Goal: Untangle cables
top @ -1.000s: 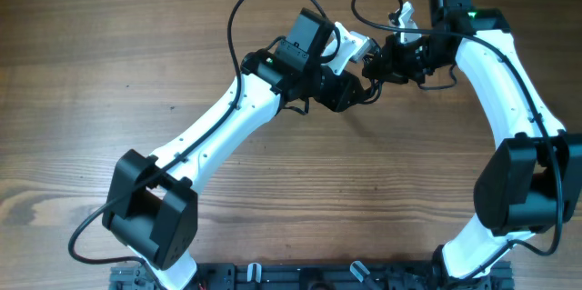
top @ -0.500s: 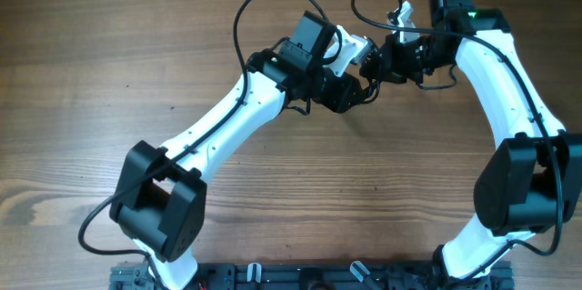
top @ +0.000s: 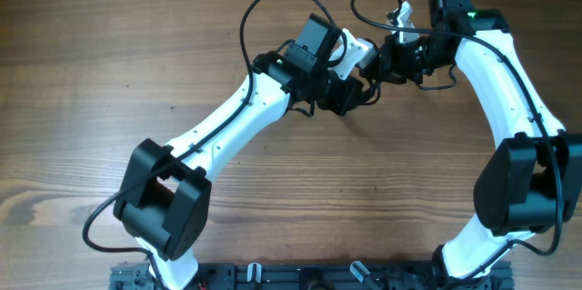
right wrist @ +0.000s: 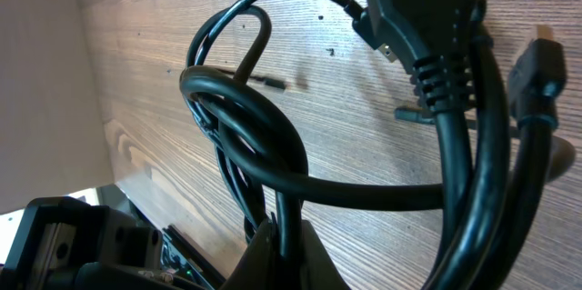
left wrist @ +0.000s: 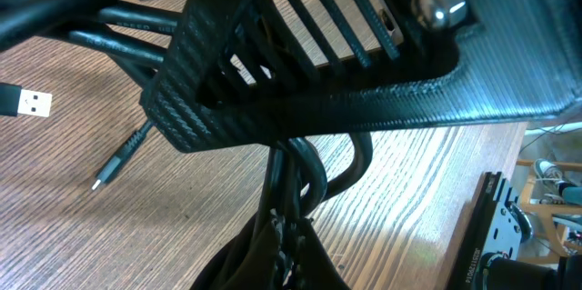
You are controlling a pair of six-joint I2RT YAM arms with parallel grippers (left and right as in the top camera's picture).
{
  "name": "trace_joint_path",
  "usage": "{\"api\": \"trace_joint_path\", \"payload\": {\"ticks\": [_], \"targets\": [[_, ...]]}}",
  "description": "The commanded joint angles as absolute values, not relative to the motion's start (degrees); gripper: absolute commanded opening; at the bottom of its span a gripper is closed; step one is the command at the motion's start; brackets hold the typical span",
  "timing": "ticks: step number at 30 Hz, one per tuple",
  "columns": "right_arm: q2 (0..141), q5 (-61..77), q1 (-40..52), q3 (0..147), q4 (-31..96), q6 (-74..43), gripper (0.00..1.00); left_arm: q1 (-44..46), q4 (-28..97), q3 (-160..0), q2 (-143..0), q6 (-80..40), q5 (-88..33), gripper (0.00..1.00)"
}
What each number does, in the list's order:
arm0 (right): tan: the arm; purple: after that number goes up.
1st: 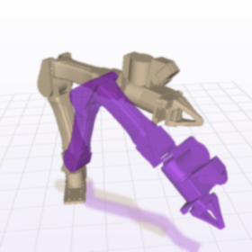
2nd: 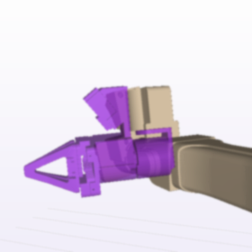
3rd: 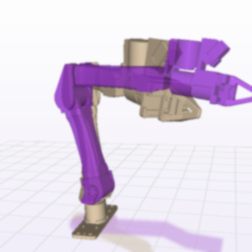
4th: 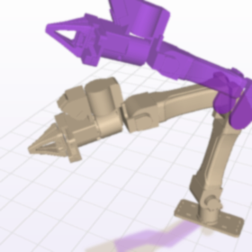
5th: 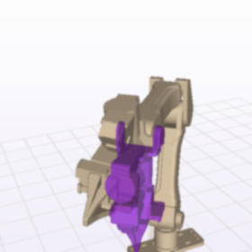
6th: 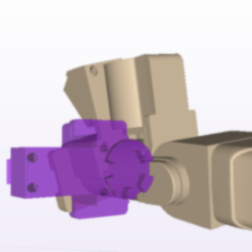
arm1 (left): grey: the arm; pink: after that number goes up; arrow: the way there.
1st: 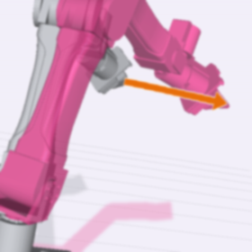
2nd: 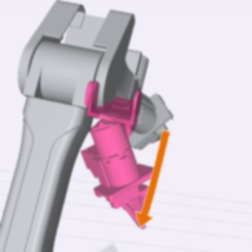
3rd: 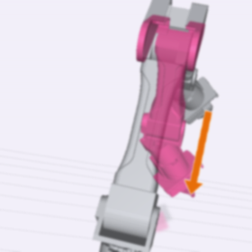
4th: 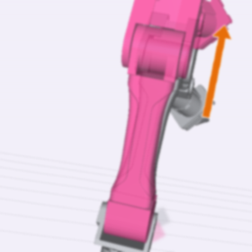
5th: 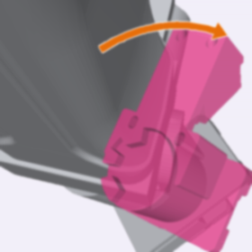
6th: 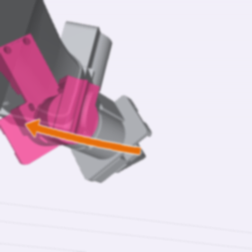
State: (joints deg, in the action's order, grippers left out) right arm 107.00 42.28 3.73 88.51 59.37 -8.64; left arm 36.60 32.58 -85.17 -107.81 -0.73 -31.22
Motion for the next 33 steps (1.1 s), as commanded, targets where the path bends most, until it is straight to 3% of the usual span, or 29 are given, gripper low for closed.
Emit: {"api": "trace_joint_path", "payload": {"ticks": [1,9,14,17,20,28,33], "targets": [[107.4,45.1,3.9,88.5,59.2,-7.4,0.04,36.3,32.3,-85.7,-108.6,-0.8,-31.7,0.04],[107.4,45.1,2.9,88.5,59.0,-7.5,0.04,34.2,31.2,-85.7,-108.3,-3.7,-37.1,0.04],[107.4,45.2,2.9,88.5,59.1,-7.5,0.04,36.3,30.9,-85.7,-108.6,-3.2,-37.1,0.1],[107.4,45.2,2.9,88.5,59.3,-7.5,0.04,37.5,30.9,-85.7,-108.8,-3.2,-31.0,0.46],[107.4,45.1,2.9,88.5,59.6,-7.5,0.04,37.9,31.1,-85.7,-108.8,-3.2,-25.1,0.56],[107.4,45.1,2.9,88.5,59.6,-7.4,0.04,37.8,31.9,-85.7,-108.9,-3.2,-22.6,0.52],[107.4,45.2,2.9,88.5,59.6,-7.5,0.04,38.4,31.9,-85.7,-109.1,-3.2,-22.7,0.43]]}}
